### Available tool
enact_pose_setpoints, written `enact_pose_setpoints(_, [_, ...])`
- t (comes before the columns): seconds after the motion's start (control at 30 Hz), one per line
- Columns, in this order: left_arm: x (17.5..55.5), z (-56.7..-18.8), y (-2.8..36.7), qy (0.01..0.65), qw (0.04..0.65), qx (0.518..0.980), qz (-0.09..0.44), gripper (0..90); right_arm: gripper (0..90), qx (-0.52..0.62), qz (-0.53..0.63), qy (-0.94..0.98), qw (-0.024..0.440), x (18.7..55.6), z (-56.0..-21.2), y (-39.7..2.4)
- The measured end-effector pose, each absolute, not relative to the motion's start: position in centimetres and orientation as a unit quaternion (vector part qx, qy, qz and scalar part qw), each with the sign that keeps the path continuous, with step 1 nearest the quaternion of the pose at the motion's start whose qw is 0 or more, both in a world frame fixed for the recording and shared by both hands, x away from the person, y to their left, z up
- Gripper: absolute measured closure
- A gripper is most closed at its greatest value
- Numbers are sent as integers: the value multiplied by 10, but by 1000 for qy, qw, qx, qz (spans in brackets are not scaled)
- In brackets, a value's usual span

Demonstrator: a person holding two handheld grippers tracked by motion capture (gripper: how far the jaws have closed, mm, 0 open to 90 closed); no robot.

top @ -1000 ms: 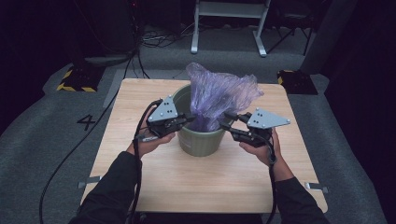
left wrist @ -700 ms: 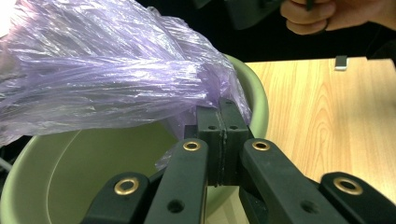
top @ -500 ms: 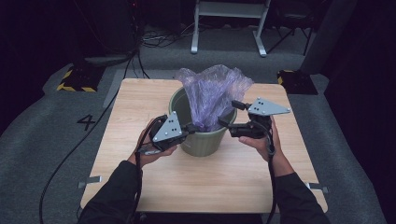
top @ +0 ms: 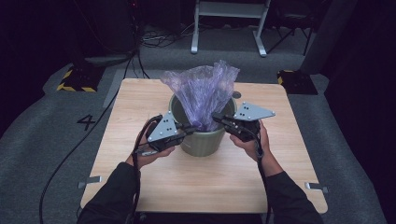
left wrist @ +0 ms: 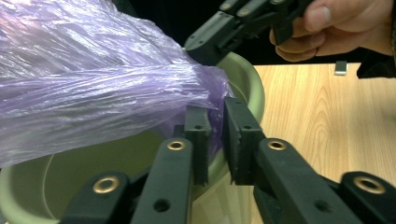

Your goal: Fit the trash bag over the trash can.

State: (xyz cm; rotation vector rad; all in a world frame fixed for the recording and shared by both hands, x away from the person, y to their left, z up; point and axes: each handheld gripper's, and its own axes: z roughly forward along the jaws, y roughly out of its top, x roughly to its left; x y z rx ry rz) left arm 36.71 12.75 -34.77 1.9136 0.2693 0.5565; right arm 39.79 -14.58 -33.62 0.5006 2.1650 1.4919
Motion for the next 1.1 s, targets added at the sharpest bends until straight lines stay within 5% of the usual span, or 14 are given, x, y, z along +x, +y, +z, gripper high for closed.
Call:
enact_pose_setpoints(0.3, [370,-346,133,137,549,795,220,557,900,163,544,790,230,392,-340,-146])
enact_pose_setpoints(0.43, [375,-342,135,175,559,782,213,295,900,159,539,795,229,392,-343,-143])
enact_pose_setpoints(0.53, [382,-337,139,181,576,776,180,285,900,158,538,796,228,393,-344,-142])
enact_pose_setpoints(0.7, [382,-336,139,169,573,778,194,752,900,155,543,794,224,393,-344,-141])
enact_pose_setpoints(0.73, [381,-337,138,167,569,780,200,813,800,157,549,789,226,392,-343,-142])
enact_pose_setpoints(0.87, [378,-341,130,144,550,795,214,892,599,158,566,776,229,386,-336,-147])
enact_pose_setpoints(1.1, [368,-346,112,109,517,816,234,898,346,165,578,769,219,382,-323,-142])
